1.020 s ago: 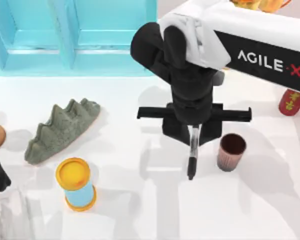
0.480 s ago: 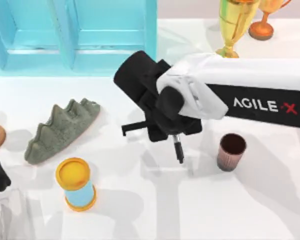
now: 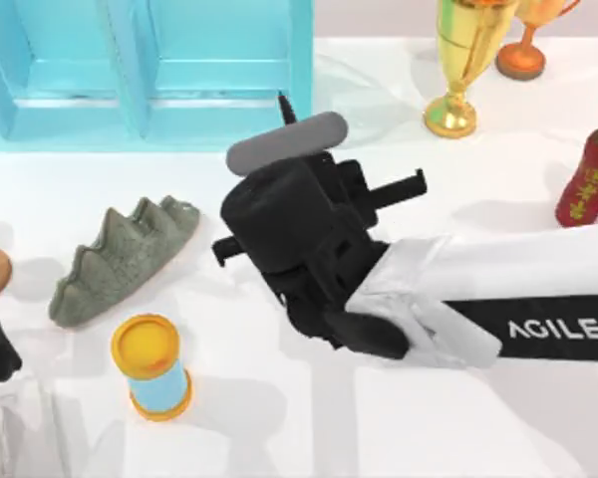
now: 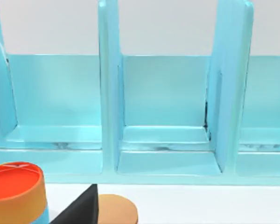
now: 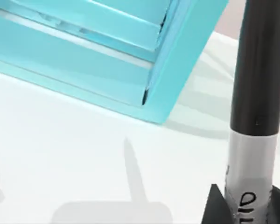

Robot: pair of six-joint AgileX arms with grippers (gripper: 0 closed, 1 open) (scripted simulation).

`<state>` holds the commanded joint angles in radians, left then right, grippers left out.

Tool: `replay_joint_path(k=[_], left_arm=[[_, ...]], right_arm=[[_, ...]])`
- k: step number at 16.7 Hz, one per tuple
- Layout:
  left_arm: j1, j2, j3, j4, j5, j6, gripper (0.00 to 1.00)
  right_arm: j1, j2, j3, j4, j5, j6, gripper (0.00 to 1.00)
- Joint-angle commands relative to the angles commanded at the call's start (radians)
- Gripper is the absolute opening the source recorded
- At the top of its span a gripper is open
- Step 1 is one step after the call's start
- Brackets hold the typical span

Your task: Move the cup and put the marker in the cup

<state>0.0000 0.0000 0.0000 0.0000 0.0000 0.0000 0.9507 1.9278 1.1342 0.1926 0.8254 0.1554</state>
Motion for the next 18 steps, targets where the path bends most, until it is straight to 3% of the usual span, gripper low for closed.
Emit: replay_joint_path(k=[10, 14, 18], left_arm=[[0.000, 0.000, 0.000, 0.000, 0.000, 0.000, 1.00], [0.000, 0.000, 0.000, 0.000, 0.000, 0.000, 1.00], [0.000, 0.000, 0.000, 0.000, 0.000, 0.000, 1.00]], right_arm=[[0.152, -0.165, -0.419, 1.071, 0.455, -0.503, 0.00], [0.192, -0.205, -0.526, 1.360, 0.571, -0.634, 0.00], [0.212, -0.224, -0.579, 1.506, 0.629, -0.700, 0.00]])
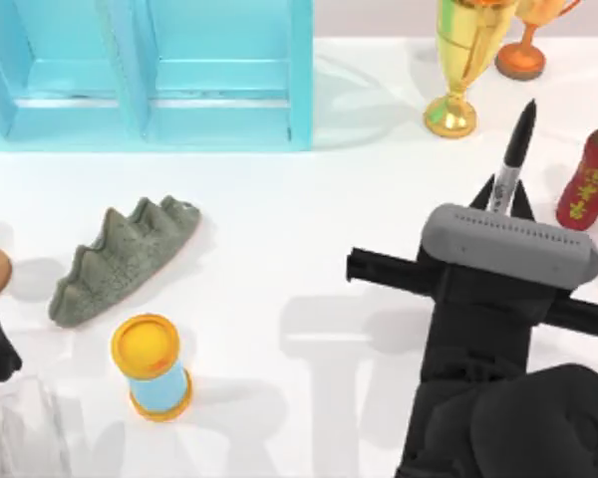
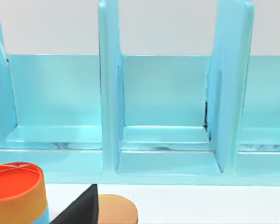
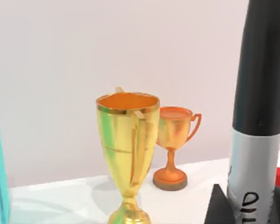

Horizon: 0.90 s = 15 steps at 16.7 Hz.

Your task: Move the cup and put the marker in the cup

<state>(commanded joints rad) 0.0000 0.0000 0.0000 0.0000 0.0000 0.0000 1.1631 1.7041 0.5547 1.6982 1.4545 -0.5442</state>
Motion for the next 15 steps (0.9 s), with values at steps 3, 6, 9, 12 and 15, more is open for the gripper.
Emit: replay_joint_path(k=[3, 6, 9, 12, 15], left_arm=[[0.000, 0.000, 0.000, 0.000, 0.000, 0.000, 1.00], [0.000, 0.000, 0.000, 0.000, 0.000, 0.000, 1.00], [0.000, 0.000, 0.000, 0.000, 0.000, 0.000, 1.00], [0.000, 0.000, 0.000, 0.000, 0.000, 0.000, 1.00], [0.000, 0.000, 0.000, 0.000, 0.000, 0.000, 1.00]], right_arm=[[0.002, -0.002, -0.004, 0.012, 0.005, -0.005, 0.00], [-0.004, 0.003, -0.001, 0.010, 0.003, -0.003, 0.00], [-0.015, -0.003, -0.002, -0.013, -0.009, 0.019, 0.00], [-0.037, -0.004, -0.002, -0.058, -0.029, 0.064, 0.00], [-0.057, -0.005, -0.003, -0.102, -0.050, 0.108, 0.00]])
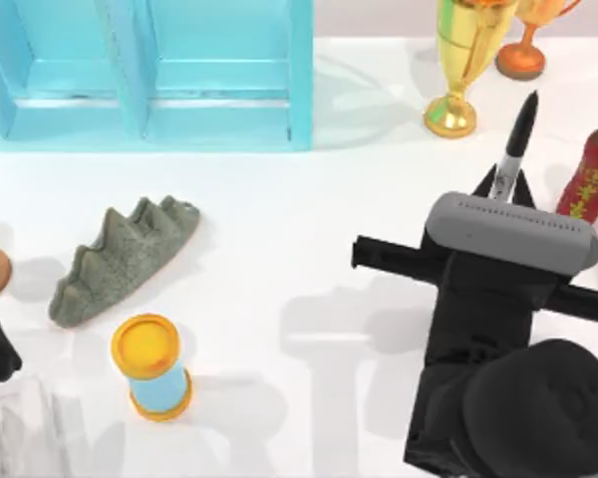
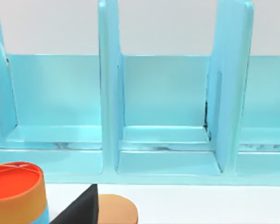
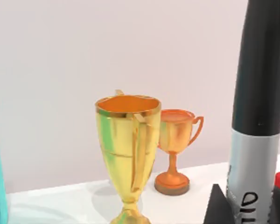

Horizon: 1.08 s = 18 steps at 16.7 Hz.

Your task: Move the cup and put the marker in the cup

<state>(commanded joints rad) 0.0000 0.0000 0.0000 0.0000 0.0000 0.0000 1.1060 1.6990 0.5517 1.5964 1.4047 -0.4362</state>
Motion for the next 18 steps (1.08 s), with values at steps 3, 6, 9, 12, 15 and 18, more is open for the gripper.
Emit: replay_joint_path(k=[3, 6, 9, 12, 15, 18], left_arm=[[0.000, 0.000, 0.000, 0.000, 0.000, 0.000, 1.00], [0.000, 0.000, 0.000, 0.000, 0.000, 0.000, 1.00], [0.000, 0.000, 0.000, 0.000, 0.000, 0.000, 1.00], [0.000, 0.000, 0.000, 0.000, 0.000, 0.000, 1.00], [0.000, 0.000, 0.000, 0.000, 0.000, 0.000, 1.00], [0.000, 0.000, 0.000, 0.000, 0.000, 0.000, 1.00]], right_arm=[[-0.022, -0.001, -0.001, -0.044, -0.019, 0.043, 0.00], [-0.042, -0.003, -0.001, -0.088, -0.039, 0.088, 0.00], [-0.064, -0.003, -0.003, -0.132, -0.058, 0.130, 0.00], [-0.084, -0.003, -0.002, -0.178, -0.078, 0.180, 0.00], [-0.089, -0.002, -0.002, -0.187, -0.082, 0.189, 0.00], [-0.089, -0.002, -0.002, -0.187, -0.082, 0.189, 0.08]])
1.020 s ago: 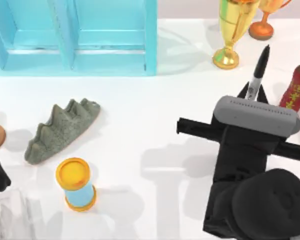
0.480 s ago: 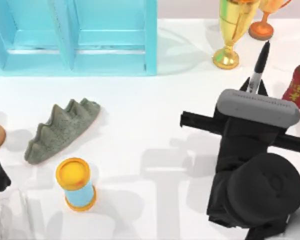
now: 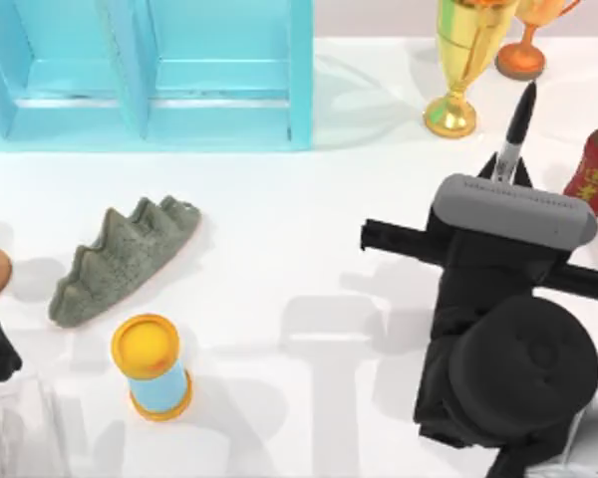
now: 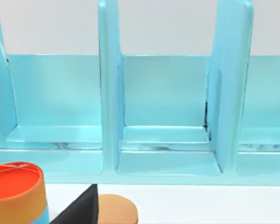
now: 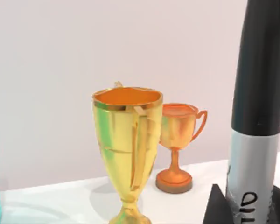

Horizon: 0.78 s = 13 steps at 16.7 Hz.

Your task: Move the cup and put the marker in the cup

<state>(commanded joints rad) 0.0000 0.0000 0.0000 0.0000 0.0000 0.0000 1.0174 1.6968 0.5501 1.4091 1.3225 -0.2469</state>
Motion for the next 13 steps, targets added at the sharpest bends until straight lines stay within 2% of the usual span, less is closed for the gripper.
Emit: replay_joint_path(k=[12, 13], left_arm=[[0.000, 0.000, 0.000, 0.000, 0.000, 0.000, 1.00], [0.000, 0.000, 0.000, 0.000, 0.000, 0.000, 1.00]], right_arm=[[0.000, 0.000, 0.000, 0.000, 0.000, 0.000, 0.98], [0.000, 0.000, 0.000, 0.000, 0.000, 0.000, 1.00]])
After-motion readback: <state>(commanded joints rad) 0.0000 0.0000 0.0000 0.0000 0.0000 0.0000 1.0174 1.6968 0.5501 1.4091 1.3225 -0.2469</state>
